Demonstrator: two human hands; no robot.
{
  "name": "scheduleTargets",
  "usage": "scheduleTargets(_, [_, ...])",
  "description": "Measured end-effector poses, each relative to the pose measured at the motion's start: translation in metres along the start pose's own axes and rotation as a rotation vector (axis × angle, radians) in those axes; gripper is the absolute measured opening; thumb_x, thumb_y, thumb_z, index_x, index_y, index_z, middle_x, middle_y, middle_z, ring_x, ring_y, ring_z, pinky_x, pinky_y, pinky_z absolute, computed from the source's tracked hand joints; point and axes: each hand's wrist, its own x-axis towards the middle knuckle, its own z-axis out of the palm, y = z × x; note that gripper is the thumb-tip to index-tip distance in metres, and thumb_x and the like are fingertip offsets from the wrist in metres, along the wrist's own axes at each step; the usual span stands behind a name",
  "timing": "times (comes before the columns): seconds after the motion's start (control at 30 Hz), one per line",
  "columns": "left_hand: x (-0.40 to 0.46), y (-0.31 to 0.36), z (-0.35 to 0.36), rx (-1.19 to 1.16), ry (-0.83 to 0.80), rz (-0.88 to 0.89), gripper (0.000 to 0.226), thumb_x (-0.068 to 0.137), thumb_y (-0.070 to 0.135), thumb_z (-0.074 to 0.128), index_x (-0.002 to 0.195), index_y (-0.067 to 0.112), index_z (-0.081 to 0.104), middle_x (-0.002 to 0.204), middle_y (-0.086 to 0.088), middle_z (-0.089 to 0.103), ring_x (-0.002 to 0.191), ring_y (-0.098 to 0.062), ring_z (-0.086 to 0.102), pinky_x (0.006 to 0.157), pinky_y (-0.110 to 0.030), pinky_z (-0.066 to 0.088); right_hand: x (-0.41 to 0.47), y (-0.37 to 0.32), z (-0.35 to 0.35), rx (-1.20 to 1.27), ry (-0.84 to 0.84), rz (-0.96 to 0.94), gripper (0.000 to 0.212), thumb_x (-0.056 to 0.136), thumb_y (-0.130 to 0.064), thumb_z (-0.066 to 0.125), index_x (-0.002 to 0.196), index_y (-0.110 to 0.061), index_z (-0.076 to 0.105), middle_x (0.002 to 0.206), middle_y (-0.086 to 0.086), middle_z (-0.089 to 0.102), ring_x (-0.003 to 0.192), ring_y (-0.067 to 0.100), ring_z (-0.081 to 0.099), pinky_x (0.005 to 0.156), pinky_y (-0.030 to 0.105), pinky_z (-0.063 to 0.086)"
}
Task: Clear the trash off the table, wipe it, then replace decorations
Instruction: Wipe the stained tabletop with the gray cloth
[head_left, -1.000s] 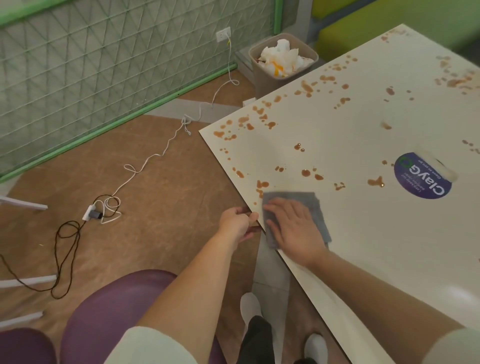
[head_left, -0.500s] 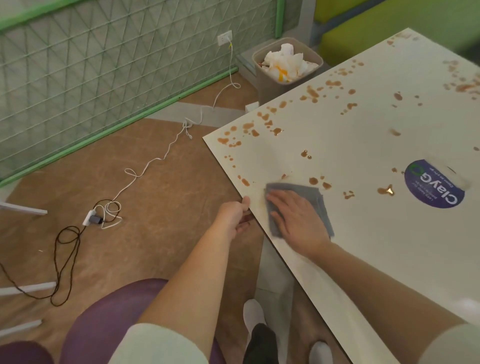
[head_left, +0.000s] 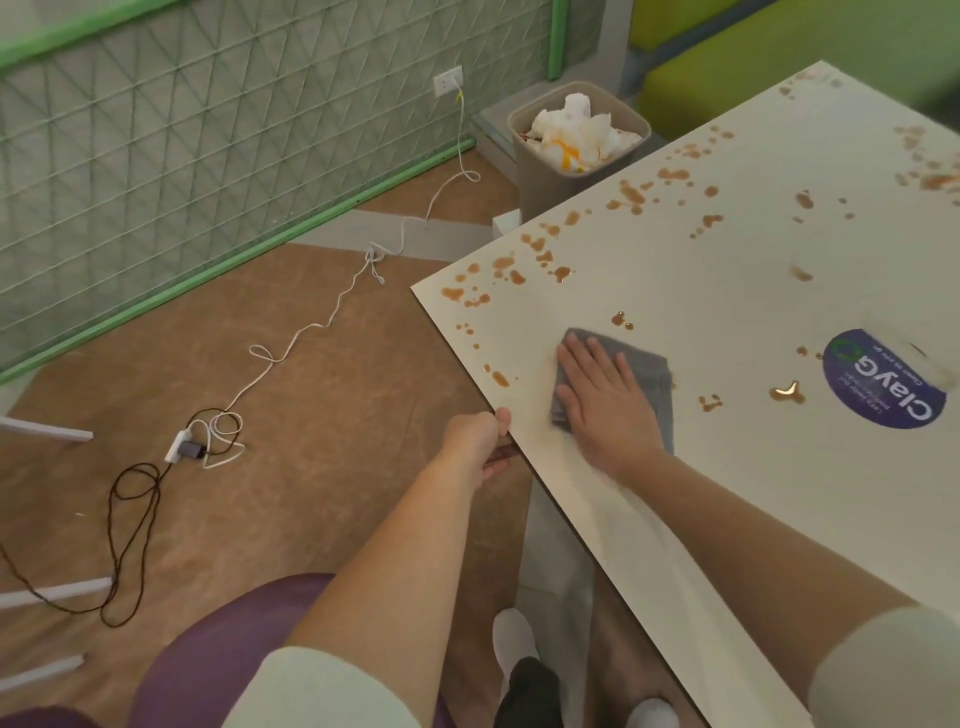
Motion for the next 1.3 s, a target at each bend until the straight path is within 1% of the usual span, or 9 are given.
scheduleTargets(0.07, [0.001, -0.001, -0.001, 0.005, -0.001, -0.002, 0.010, 0.096, 0.015, 0.060, 0.087, 0.012, 0.056, 0.085, 0.000, 0.064, 0.074, -0.018, 0.064, 0.073, -0.033, 0.053, 0.004, -0.018, 0.002, 0.010, 0.040, 0.047, 0.059, 0.102, -0.038, 0.007, 0.157, -0.017, 0.014, 0.164, -0.003, 0.008, 0.151, 0.014, 0.000, 0.123, 0.037, -0.002])
scheduleTargets(0.27, [0.002, 0.000, 0.000, 0.029, -0.001, -0.015, 0.017, 0.095, 0.021, 0.062, 0.108, 0.010, 0.063, 0.094, -0.005, 0.067, 0.072, -0.018, 0.066, 0.055, -0.028, 0.050, -0.034, -0.027, 0.008, 0.053, -0.017, -0.286, 0.052, 0.102, -0.031, 0.022, 0.151, -0.017, 0.035, 0.158, -0.005, 0.028, 0.148, 0.014, 0.019, 0.120, 0.034, 0.007])
scheduleTargets(0.47, [0.003, -0.002, -0.001, 0.039, -0.012, 0.011, 0.012, 0.097, 0.017, 0.058, 0.107, 0.011, 0.061, 0.084, 0.000, 0.066, 0.067, -0.015, 0.064, 0.051, -0.026, 0.048, 0.001, -0.023, 0.006, 0.053, 0.040, 0.008, 0.063, 0.098, -0.036, 0.002, 0.155, -0.016, 0.020, 0.163, -0.005, 0.013, 0.151, 0.013, 0.004, 0.121, 0.032, -0.005])
scheduleTargets(0.63, [0.004, -0.001, 0.000, 0.029, -0.004, 0.000, 0.020, 0.096, 0.022, 0.062, 0.111, 0.009, 0.063, 0.093, -0.005, 0.066, 0.072, -0.019, 0.066, 0.054, -0.027, 0.050, -0.051, -0.035, 0.015, 0.028, 0.032, -0.272, 0.051, 0.103, -0.030, 0.025, 0.149, -0.013, 0.037, 0.158, 0.000, 0.030, 0.148, 0.019, 0.024, 0.119, 0.038, 0.013])
scheduleTargets(0.7, [0.006, -0.002, 0.000, 0.024, -0.020, -0.005, 0.017, 0.097, 0.021, 0.059, 0.110, 0.011, 0.062, 0.091, -0.003, 0.066, 0.070, -0.016, 0.065, 0.056, -0.026, 0.050, -0.044, -0.014, 0.010, 0.021, 0.006, -0.312, 0.051, 0.103, -0.029, 0.025, 0.150, -0.012, 0.036, 0.158, 0.000, 0.028, 0.148, 0.019, 0.021, 0.120, 0.035, 0.009])
scheduleTargets(0.9, [0.013, -0.004, 0.000, 0.025, -0.022, 0.005, 0.016, 0.097, 0.019, 0.059, 0.111, 0.011, 0.060, 0.088, -0.001, 0.066, 0.066, -0.015, 0.064, 0.051, -0.024, 0.048, 0.009, -0.008, 0.004, 0.074, 0.068, 0.048, 0.052, 0.105, -0.027, 0.022, 0.155, -0.013, 0.018, 0.164, -0.001, 0.009, 0.151, 0.015, 0.003, 0.121, 0.031, -0.005])
scheduleTargets(1.07, [0.011, -0.002, 0.003, 0.016, 0.022, -0.001, 0.019, 0.096, 0.022, 0.061, 0.110, 0.008, 0.063, 0.096, -0.006, 0.067, 0.083, -0.022, 0.067, 0.053, -0.027, 0.049, -0.049, -0.022, 0.011, 0.118, -0.009, -0.300, 0.053, 0.104, -0.033, 0.020, 0.152, -0.015, 0.031, 0.161, -0.004, 0.021, 0.150, 0.014, 0.013, 0.122, 0.033, 0.004])
scheduleTargets(1.17, [0.009, -0.006, 0.006, 0.040, 0.043, 0.063, 0.010, 0.098, 0.018, 0.056, 0.098, 0.009, 0.059, 0.086, -0.001, 0.062, 0.070, -0.015, 0.061, 0.051, -0.024, 0.049, -0.029, 0.021, -0.001, 0.152, 0.005, -0.205, 0.054, 0.102, -0.037, 0.024, 0.153, -0.019, 0.028, 0.160, -0.008, 0.019, 0.150, 0.012, 0.011, 0.122, 0.031, 0.001])
scheduleTargets(1.3, [0.013, -0.014, 0.012, 0.163, 0.147, 0.186, 0.023, 0.095, 0.026, 0.056, 0.104, 0.005, 0.063, 0.107, -0.009, 0.067, 0.096, -0.027, 0.063, 0.084, -0.035, 0.055, -0.008, 0.020, -0.002, 0.152, 0.066, 0.084, 0.053, 0.105, -0.031, 0.029, 0.155, -0.017, 0.021, 0.163, -0.005, 0.013, 0.151, 0.012, 0.004, 0.121, 0.029, -0.005])
